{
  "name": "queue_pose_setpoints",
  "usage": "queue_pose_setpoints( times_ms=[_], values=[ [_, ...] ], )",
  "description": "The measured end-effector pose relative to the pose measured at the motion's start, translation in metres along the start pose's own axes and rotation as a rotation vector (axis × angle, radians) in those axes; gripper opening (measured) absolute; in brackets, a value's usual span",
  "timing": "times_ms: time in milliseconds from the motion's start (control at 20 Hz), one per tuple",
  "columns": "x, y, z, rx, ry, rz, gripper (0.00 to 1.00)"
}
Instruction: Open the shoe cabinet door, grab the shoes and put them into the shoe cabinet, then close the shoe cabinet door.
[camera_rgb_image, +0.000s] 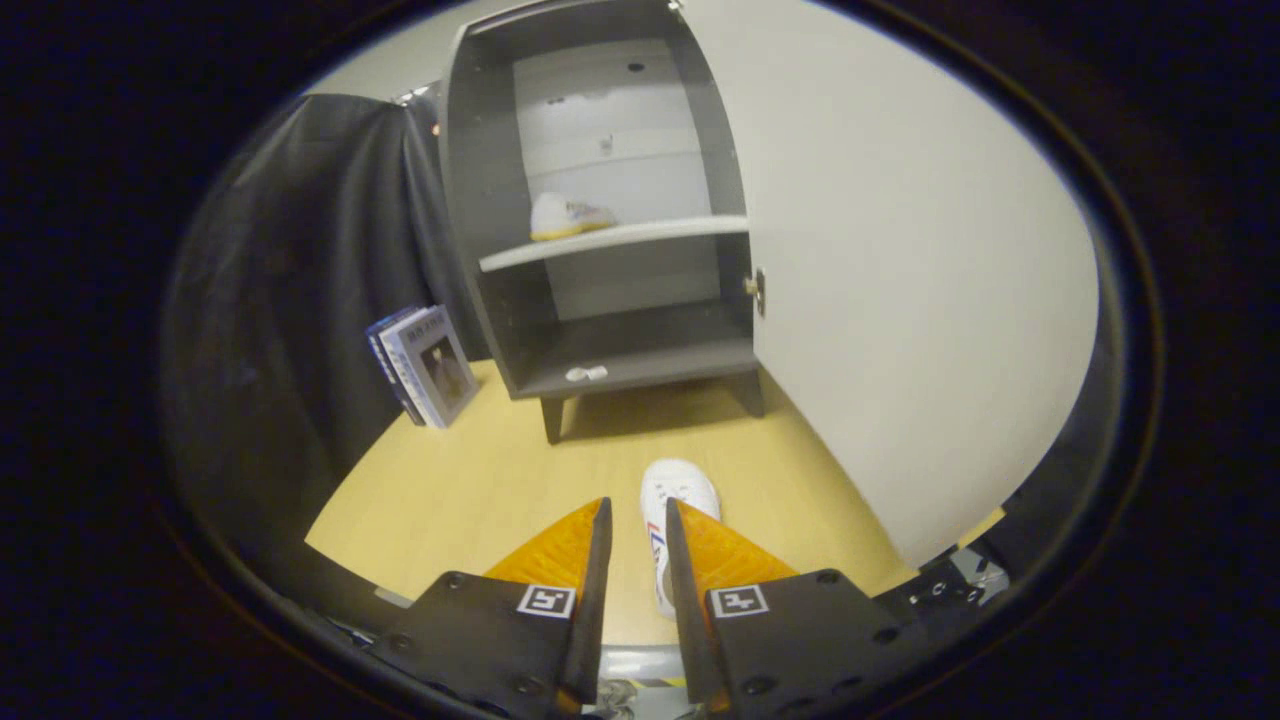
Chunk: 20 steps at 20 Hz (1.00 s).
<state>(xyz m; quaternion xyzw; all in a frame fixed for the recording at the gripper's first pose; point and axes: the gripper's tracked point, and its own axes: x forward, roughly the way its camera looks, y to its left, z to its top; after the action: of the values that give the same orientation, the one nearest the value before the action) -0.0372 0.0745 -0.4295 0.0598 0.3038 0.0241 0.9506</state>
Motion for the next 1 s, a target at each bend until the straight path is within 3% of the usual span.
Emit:
queue_pose_setpoints(
  times_ms=[250,550,1000],
  values=[
    [0.065,-0.007,-0.053,-0.011,0.088,-0.023,0.35],
    [0.101,-0.018,-0.083,-0.026,0.17,-0.055,0.35],
    [0.129,-0.005,-0.075,-0.068,0.133,-0.048,0.34]
  ],
)
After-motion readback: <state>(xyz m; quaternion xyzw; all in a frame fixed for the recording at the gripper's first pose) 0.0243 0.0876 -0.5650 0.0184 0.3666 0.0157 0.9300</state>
